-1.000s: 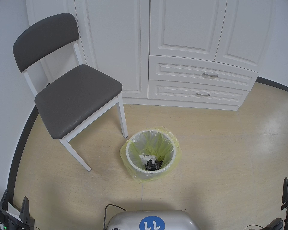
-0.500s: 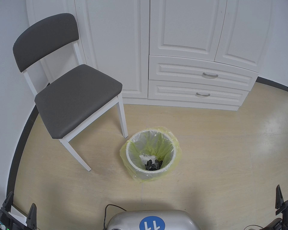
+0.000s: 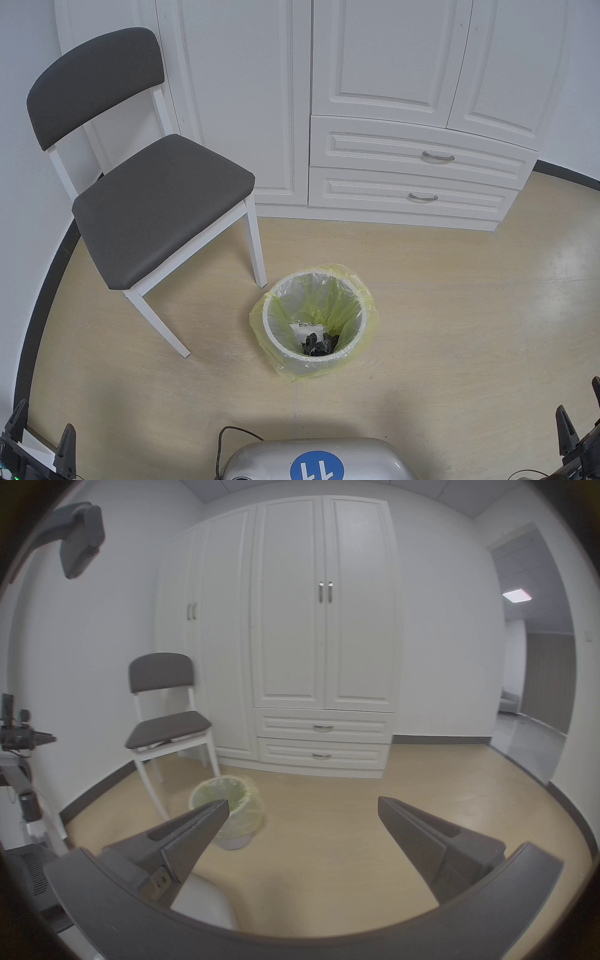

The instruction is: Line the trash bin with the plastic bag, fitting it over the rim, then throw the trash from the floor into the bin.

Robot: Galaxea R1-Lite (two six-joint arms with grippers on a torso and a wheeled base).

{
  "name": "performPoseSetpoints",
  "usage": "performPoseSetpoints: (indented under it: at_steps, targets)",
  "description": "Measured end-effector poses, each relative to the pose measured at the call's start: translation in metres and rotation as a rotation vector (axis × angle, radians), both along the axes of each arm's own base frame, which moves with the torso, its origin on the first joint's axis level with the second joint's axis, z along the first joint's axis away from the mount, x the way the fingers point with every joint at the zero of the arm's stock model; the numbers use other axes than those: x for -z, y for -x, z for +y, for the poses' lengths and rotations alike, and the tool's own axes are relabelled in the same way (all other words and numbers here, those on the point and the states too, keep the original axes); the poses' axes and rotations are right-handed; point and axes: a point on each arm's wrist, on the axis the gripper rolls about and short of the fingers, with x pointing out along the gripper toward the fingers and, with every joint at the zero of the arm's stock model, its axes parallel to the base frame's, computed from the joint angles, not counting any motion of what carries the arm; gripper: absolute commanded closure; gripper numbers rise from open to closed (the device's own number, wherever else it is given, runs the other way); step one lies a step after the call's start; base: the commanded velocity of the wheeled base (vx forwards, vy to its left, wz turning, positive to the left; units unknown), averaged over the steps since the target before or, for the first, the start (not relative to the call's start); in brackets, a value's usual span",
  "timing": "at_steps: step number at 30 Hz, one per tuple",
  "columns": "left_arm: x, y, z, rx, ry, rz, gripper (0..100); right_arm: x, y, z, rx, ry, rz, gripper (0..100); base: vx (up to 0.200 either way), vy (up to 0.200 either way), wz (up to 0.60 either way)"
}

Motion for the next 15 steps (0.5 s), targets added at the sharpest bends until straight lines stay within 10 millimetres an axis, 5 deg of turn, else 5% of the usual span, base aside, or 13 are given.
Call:
performPoseSetpoints:
  at_steps: [15]
  targets:
    - [0.0002,-0.0001,0.0000,0.000,-0.001,0.002,0,0.0027,-0.0002,-0.0014,0.061,-0.018,0.029,0,0.000,0.000,0.00]
